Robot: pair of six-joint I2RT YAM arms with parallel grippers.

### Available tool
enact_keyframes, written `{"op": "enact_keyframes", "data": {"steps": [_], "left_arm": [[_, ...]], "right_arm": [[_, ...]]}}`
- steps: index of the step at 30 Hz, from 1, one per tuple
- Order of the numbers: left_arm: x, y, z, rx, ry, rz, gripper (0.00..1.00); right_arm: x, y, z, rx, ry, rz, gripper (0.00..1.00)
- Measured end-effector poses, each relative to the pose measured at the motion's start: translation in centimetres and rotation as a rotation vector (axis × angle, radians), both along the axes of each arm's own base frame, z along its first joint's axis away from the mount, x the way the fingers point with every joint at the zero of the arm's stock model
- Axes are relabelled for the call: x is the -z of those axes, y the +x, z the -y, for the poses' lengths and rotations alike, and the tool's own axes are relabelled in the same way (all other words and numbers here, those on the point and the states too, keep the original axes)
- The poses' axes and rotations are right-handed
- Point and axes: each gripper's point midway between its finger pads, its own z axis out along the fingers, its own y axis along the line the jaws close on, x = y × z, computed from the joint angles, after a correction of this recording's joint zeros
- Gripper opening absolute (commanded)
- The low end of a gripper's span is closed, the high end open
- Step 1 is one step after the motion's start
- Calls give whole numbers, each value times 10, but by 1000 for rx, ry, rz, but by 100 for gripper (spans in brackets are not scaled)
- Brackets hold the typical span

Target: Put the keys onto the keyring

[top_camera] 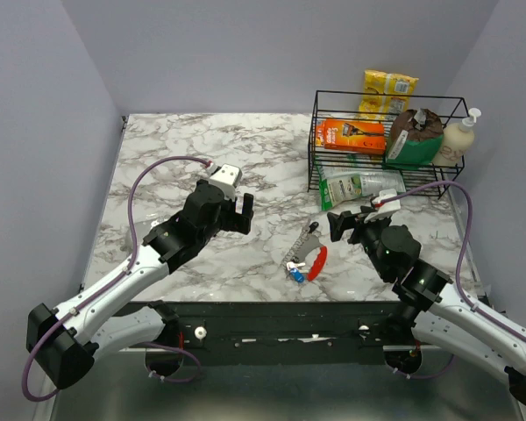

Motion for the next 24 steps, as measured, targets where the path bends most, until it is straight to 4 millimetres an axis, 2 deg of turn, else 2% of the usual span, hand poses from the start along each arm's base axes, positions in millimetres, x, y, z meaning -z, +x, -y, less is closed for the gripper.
{"op": "enact_keyframes", "data": {"steps": [8,15,24], "left_arm": [[23,11,5,-29,-16,-53,99],[42,25,0,-75,-55,-94,99],[52,51,-27,-178,-165,-114,99]], "right_arm": [[19,6,6,57,-34,-27,100],[36,9,8,87,-57,-65,100],[52,17,11,126,-66,-114,100]]}}
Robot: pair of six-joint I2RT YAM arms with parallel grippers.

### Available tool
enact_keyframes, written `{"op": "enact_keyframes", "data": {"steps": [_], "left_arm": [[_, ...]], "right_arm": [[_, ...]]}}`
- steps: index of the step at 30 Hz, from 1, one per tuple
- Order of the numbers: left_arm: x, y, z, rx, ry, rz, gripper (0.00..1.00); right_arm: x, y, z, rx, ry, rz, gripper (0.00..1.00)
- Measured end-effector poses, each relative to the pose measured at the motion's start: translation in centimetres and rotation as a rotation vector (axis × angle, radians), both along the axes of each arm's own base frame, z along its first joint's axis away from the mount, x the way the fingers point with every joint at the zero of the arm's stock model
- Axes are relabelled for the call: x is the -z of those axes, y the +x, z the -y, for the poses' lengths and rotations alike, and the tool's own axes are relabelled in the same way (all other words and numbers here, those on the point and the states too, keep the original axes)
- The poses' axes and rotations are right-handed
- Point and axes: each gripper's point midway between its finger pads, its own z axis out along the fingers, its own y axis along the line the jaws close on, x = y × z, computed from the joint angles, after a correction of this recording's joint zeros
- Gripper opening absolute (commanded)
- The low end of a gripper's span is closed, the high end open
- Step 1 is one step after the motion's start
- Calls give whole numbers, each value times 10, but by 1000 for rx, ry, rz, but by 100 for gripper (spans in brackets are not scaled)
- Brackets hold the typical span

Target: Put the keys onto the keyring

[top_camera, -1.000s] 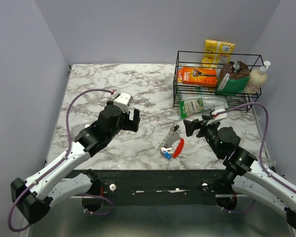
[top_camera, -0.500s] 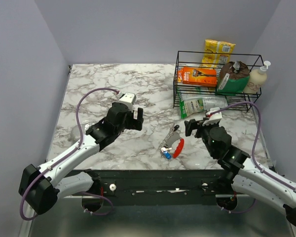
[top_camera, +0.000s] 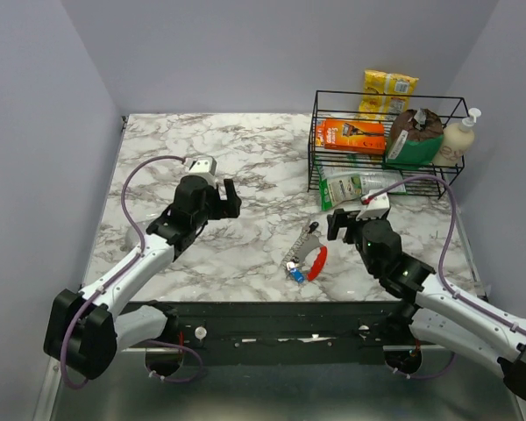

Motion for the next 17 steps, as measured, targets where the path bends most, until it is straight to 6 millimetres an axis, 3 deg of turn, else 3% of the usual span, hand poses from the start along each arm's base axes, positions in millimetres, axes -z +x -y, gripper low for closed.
{"op": "enact_keyframes", "data": {"steps": [5,11,17], "left_arm": [[3,13,-24,-77,-57,-4,99],[20,21,-69,-220,-123,-28,99],[22,19,-89,-287,-170,-8,99]], "right_arm": [[1,12,12,47,58,-16,100],[12,29,35,124,122,-62,100],[16,35,48,164,172,-85,100]]}}
